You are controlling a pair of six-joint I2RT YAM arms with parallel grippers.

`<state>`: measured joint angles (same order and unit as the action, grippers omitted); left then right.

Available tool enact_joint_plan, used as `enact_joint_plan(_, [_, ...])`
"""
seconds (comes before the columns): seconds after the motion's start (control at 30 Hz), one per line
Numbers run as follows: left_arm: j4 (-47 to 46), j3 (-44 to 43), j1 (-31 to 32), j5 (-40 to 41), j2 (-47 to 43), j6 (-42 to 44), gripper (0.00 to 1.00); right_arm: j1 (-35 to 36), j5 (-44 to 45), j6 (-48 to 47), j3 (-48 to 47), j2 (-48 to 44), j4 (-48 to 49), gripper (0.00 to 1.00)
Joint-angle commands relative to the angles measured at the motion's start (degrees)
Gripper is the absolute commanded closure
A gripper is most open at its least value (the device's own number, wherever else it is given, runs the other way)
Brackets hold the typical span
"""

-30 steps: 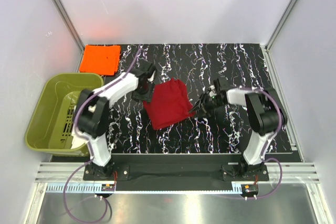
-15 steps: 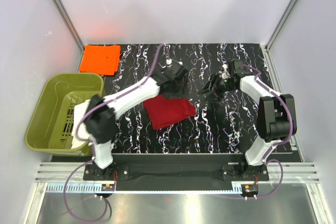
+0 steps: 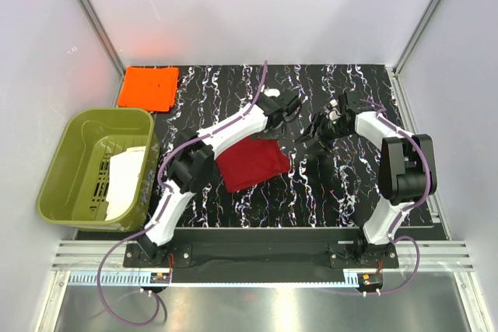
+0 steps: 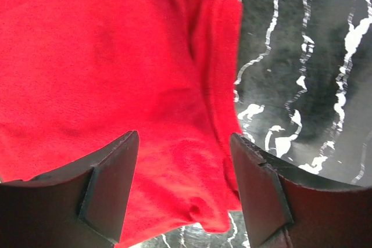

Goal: Fold and stack the t-shirts
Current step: Fold the tshirt

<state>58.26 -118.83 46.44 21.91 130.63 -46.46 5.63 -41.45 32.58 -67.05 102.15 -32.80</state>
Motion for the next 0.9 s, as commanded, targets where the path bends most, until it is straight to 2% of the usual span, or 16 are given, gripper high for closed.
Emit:
enact_joint_plan(0.0, [1.1, -2.0, 0.5, 5.3, -0.4, 0.0, 0.3, 0.3, -0.2, -1.6, 0.6, -0.5, 0.7, 0.41])
enact_joint_plan(0.33, [-1.6, -2.0, 0.7, 5.6, 2.4, 2.1, 0.3, 0.2, -0.9, -1.7, 3.3, -0.5, 2.6, 0.41])
enact_joint_plan(0.57, [-1.8, -5.6, 1.1, 6.0, 5.6, 4.1, 0.35, 0.3, -1.8, -2.1, 3.2, 0.9, 3.3, 0.42])
enact_joint_plan(0.7, [-1.7, -5.2, 1.0, 6.0, 6.0, 4.4, 0.48, 0.3, -2.8, -1.5, 1.8, 2.6, 4.8, 0.43])
enact_joint_plan(0.87, [-2.9, -3.0, 1.0, 5.4, 5.0, 5.8, 0.66, 0.3, -6.8, 2.5, -0.5, 6.7, 9.5, 0.53])
